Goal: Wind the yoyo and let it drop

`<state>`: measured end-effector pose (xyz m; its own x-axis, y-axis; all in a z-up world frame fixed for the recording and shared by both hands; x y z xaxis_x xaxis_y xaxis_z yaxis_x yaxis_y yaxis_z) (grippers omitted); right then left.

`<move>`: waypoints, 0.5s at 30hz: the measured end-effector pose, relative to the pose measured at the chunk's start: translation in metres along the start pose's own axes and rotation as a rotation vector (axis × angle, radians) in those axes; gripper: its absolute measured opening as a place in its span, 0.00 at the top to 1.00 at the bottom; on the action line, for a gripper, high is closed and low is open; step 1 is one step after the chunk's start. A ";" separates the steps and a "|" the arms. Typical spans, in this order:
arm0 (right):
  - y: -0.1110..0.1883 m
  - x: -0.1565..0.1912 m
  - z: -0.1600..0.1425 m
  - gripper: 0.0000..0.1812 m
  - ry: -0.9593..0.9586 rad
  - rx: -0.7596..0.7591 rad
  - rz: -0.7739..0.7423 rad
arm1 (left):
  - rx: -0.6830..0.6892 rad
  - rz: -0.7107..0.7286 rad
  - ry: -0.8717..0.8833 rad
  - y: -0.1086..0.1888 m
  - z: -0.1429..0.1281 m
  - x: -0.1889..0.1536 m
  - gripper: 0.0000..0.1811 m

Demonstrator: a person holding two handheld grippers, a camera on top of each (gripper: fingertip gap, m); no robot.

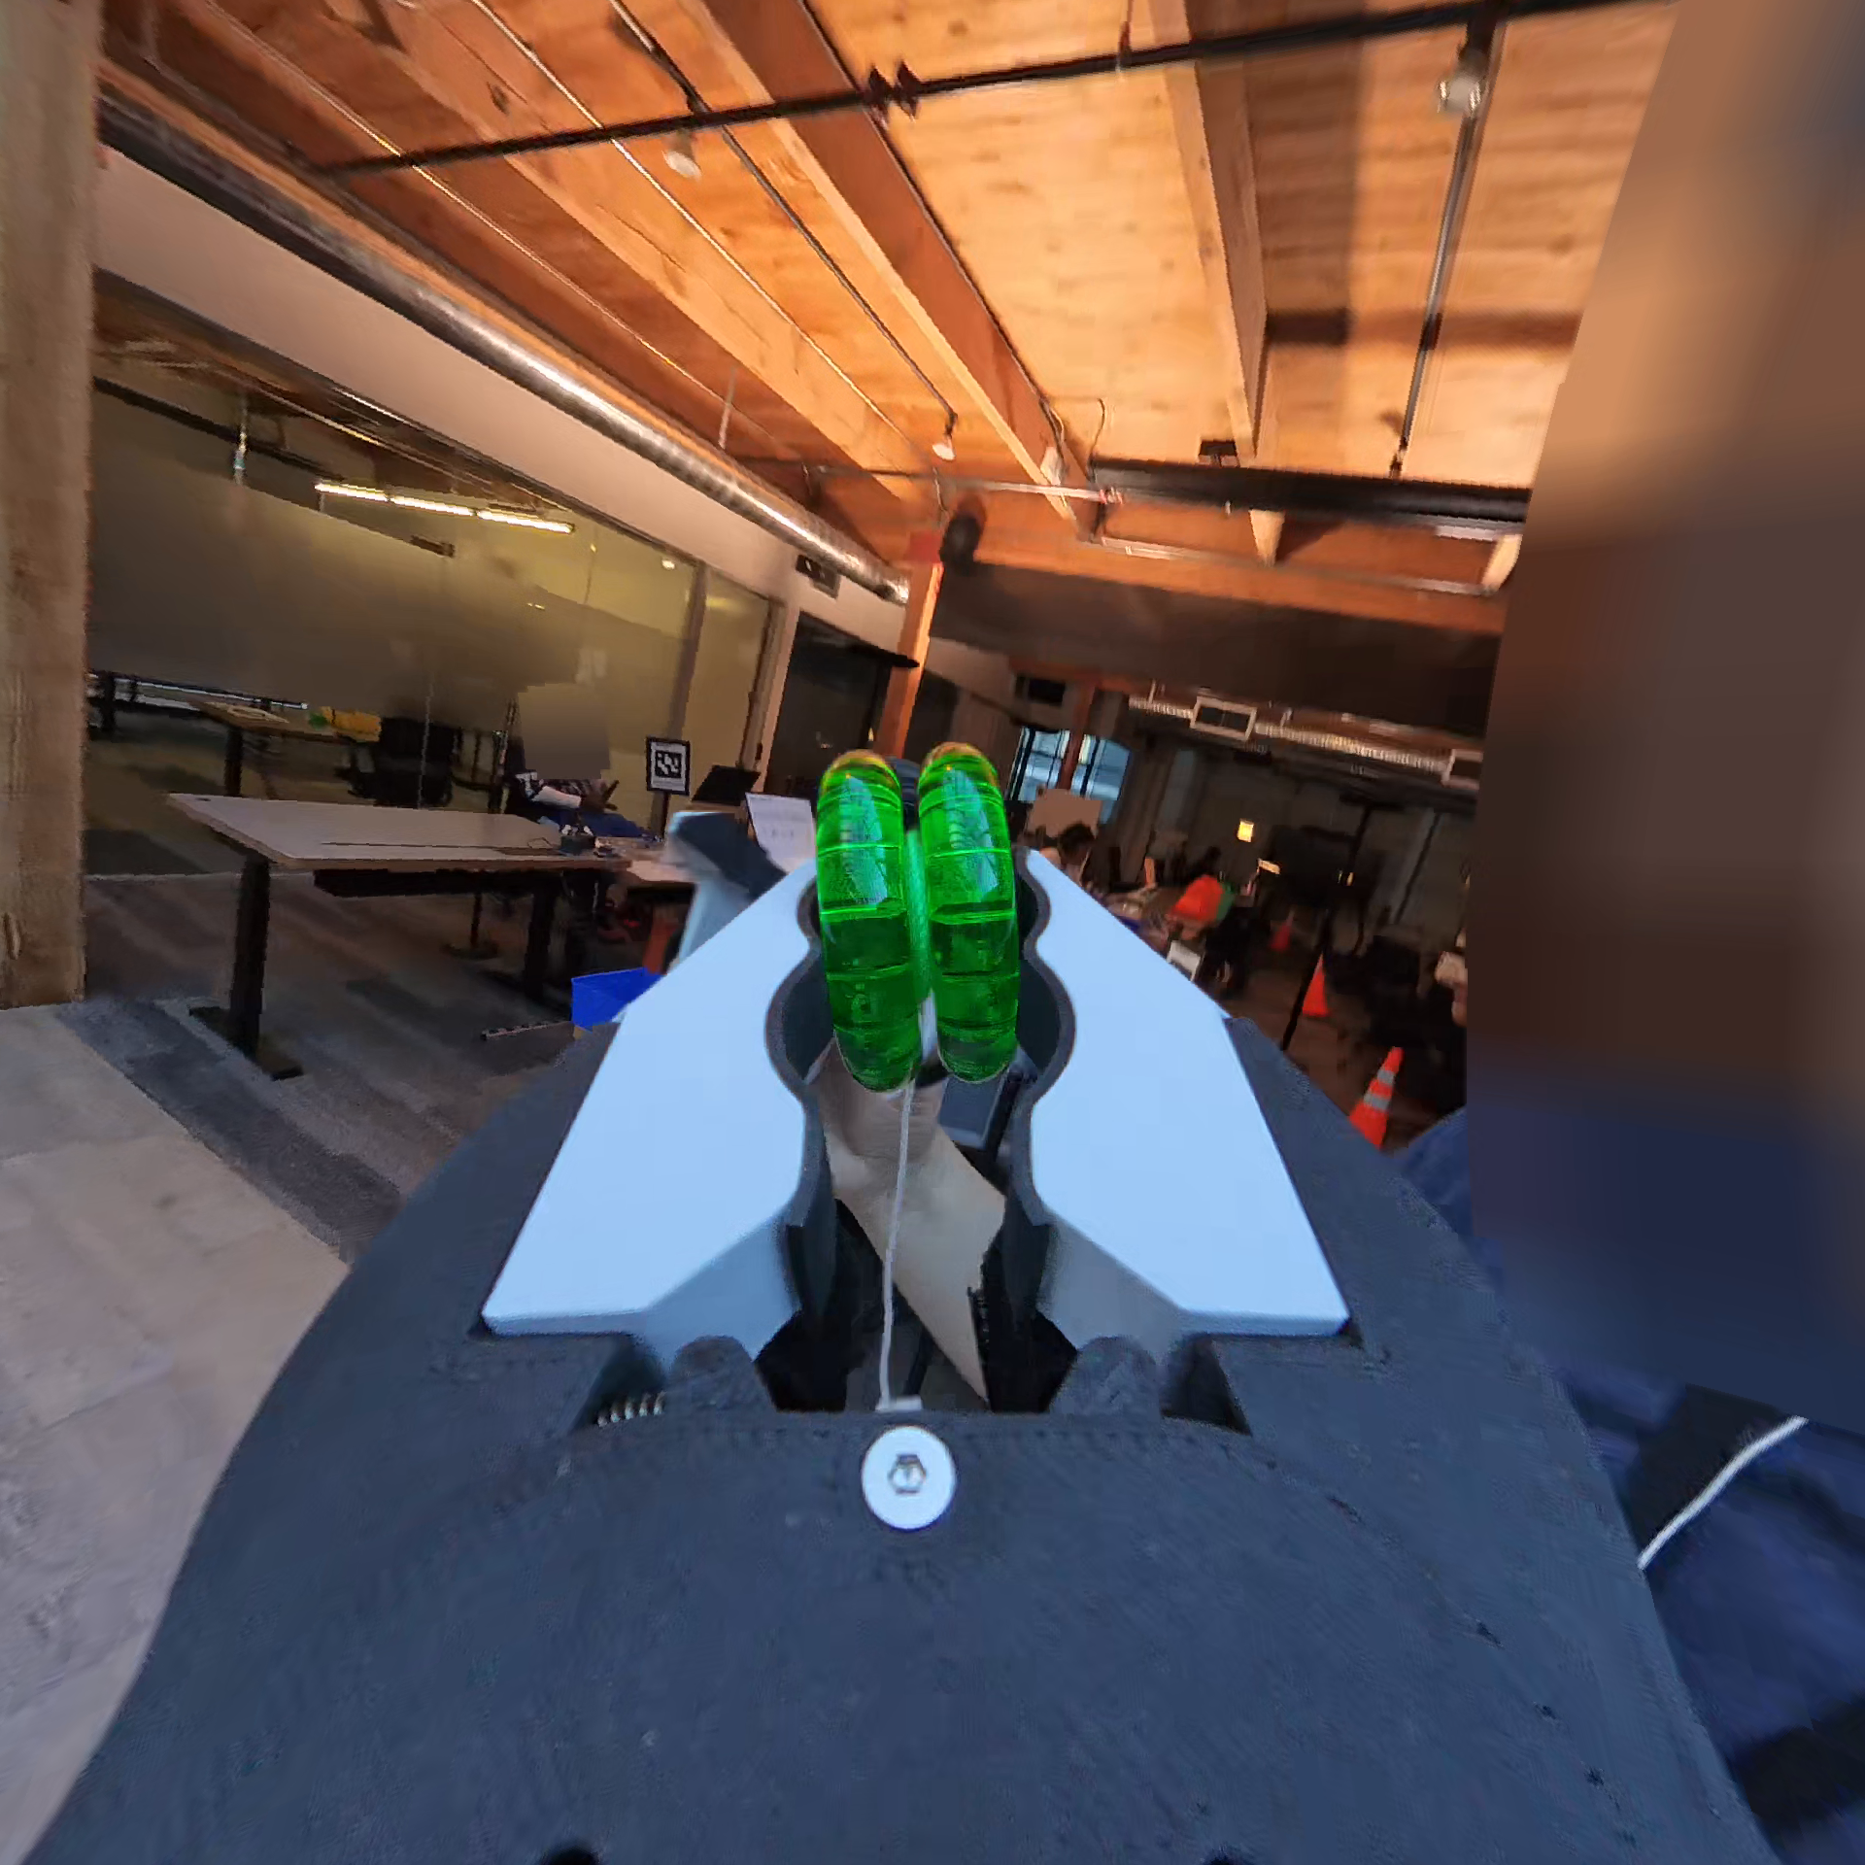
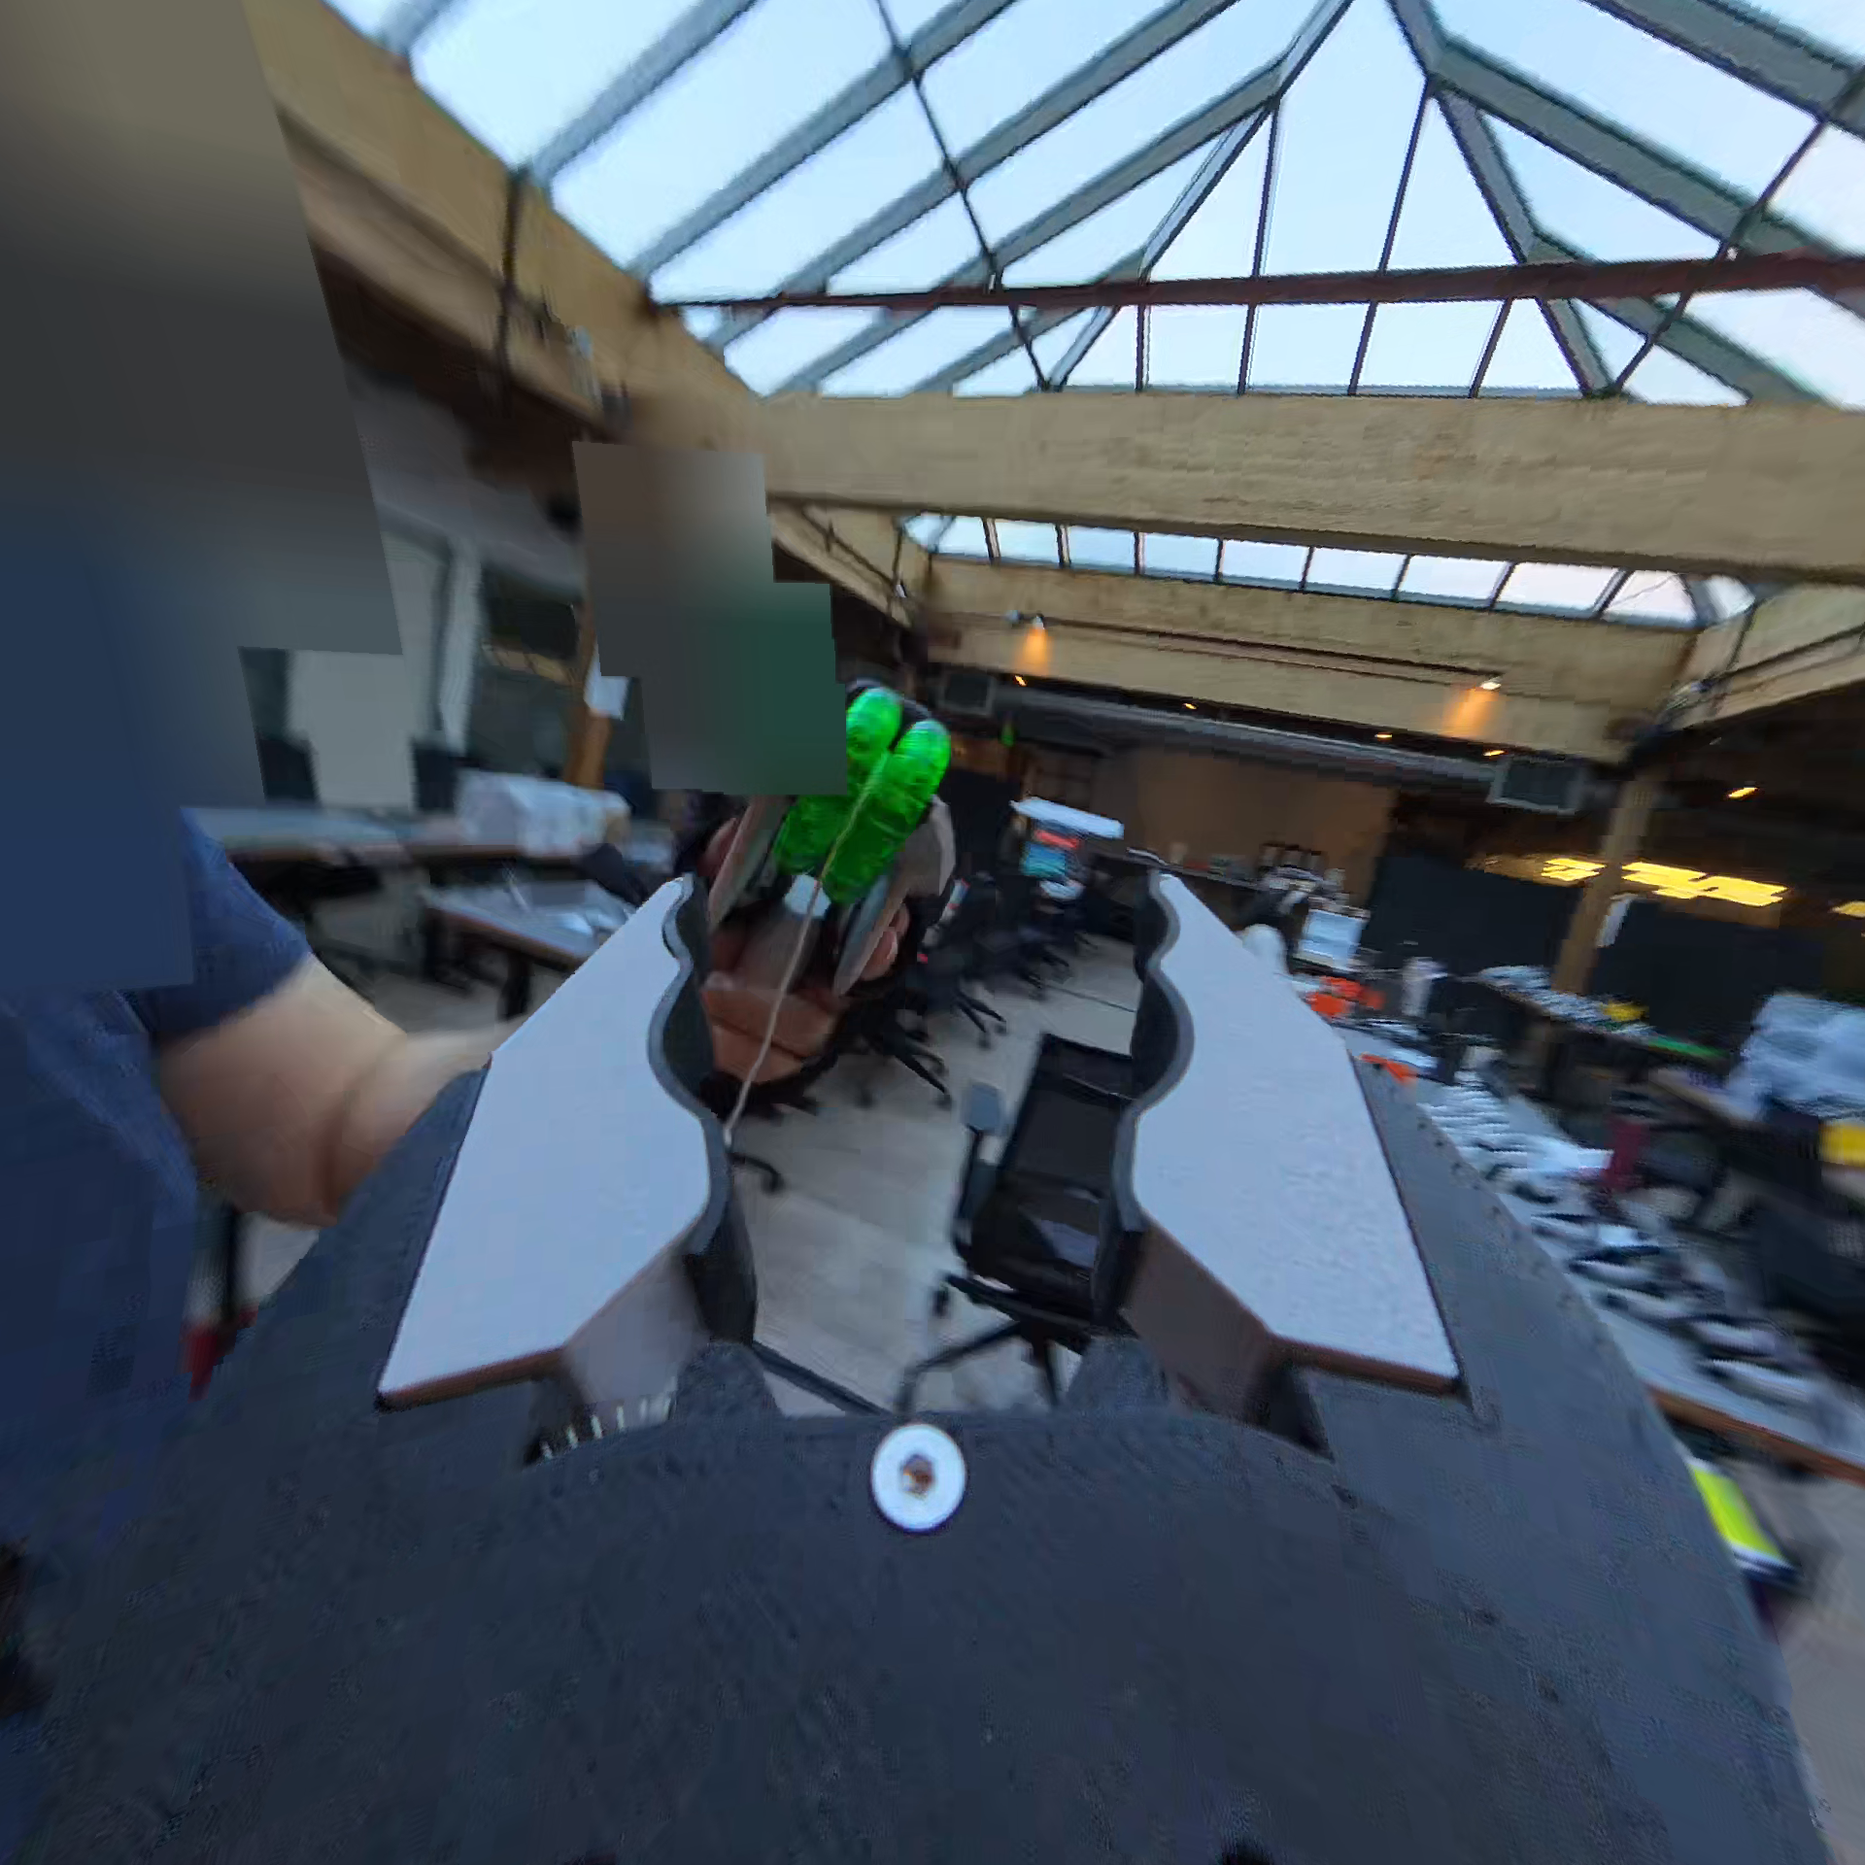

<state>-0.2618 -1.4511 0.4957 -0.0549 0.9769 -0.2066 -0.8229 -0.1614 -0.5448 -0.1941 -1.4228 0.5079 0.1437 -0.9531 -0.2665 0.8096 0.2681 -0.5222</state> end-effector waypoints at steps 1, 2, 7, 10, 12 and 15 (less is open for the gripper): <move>-0.008 0.009 -0.002 0.55 0.168 0.086 0.016 | -0.025 0.028 0.046 0.002 0.001 0.004 0.83; -0.015 0.015 -0.004 0.56 0.330 0.176 0.010 | -0.043 0.062 0.084 0.005 0.002 0.010 0.83; -0.052 0.030 -0.018 0.61 0.775 0.520 0.026 | -0.124 0.163 0.072 0.013 0.003 0.018 0.83; -0.063 0.027 -0.034 0.64 0.841 0.659 0.023 | -0.105 0.177 0.051 0.009 -0.005 0.015 0.83; -0.068 0.025 -0.037 0.68 0.902 0.701 0.010 | -0.083 0.198 0.035 0.007 -0.010 0.016 0.83; -0.070 0.024 -0.039 0.68 0.907 0.782 -0.003 | -0.083 0.208 0.047 0.009 -0.009 0.016 0.83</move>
<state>-0.1837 -1.4216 0.4971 0.1077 0.4712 -0.8754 -0.9606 0.2764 0.0306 -0.1895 -1.4348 0.4916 0.2741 -0.8689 -0.4121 0.7154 0.4706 -0.5165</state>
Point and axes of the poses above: each gripper's, where its closed fingertips meet, y back along the fingers, z out of its top, x = y × z across the jaws, the point moved 2 cm from there along y, back along the fingers, and after that the axes turned 11 degrees about -x, right-handed, at the moved point
